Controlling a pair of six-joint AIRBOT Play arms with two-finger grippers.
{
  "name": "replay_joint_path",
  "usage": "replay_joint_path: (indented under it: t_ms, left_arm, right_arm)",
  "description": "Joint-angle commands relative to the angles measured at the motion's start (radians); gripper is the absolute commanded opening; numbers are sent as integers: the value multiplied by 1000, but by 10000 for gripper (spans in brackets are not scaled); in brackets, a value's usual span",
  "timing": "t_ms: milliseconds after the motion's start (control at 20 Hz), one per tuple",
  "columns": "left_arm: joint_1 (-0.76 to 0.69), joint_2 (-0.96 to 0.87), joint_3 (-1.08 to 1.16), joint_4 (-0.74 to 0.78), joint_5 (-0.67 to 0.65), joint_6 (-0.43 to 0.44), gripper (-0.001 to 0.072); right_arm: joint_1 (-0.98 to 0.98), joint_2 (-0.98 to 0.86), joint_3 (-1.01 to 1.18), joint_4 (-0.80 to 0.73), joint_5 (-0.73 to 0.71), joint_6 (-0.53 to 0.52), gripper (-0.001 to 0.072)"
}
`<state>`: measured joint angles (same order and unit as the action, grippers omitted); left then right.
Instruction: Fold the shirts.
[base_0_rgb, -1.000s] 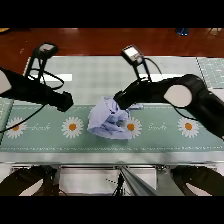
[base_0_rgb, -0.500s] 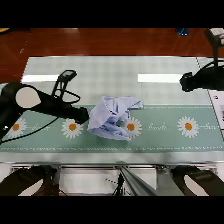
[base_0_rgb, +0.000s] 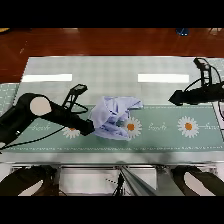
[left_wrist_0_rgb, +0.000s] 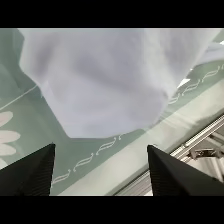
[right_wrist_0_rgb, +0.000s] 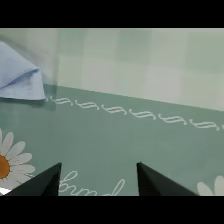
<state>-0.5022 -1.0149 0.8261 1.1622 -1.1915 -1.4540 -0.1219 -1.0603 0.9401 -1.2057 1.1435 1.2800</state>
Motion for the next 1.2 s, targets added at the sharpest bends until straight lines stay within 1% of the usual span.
replay_joint_path:
  t_ms: [0, 200, 300, 350, 400, 450, 500, 600, 650, 750, 850, 950, 1050, 1150]
  left_arm:
    - [-73, -20, -7, 96, 72, 24, 714]
    - [-107, -121, -7, 107, 138, 21, 714]
    - [-105, -179, -7, 149, 210, -38, 710]
    - [-101, -201, -7, 177, 235, -86, 704]
    - [-93, -219, -7, 208, 243, -141, 534]
    - [-83, -225, -6, 219, 238, -148, 176]
    - [-73, -223, -6, 219, 235, -145, 35]
    - [-62, -207, -5, 219, 226, -143, 32]
    - [-63, -195, -5, 219, 214, -129, 32]
    - [-63, -157, -5, 219, 184, -125, 32]
    - [-63, -117, -5, 220, 174, -126, 32]
    - [-63, -85, -5, 219, 173, -126, 32]
    - [-63, -72, -5, 219, 166, -126, 32]
    - [-63, -71, -5, 219, 159, -126, 32]
  right_arm:
    - [-10, -32, -26, 83, 8, -40, 536]
    - [-10, -32, -26, 90, 16, -40, 531]
    - [-10, -32, -26, 115, 29, -40, 531]
    - [-9, -32, -26, 130, 39, -40, 531]
    - [-9, -32, -26, 146, 53, -40, 531]
    - [-9, -32, -26, 162, 66, -40, 531]
    - [-9, -32, -26, 178, 75, -41, 531]
    - [9, -32, -26, 186, 80, -53, 531]
    - [30, -32, -32, 182, 71, -63, 531]
    - [76, -32, -66, 183, -24, -77, 539]
    - [100, -56, -99, 203, -156, -50, 539]
    - [100, -124, -108, 312, -225, -42, 539]
    - [100, -211, -108, 472, -257, -98, 539]
    - [110, -283, -108, 572, -292, -152, 538]
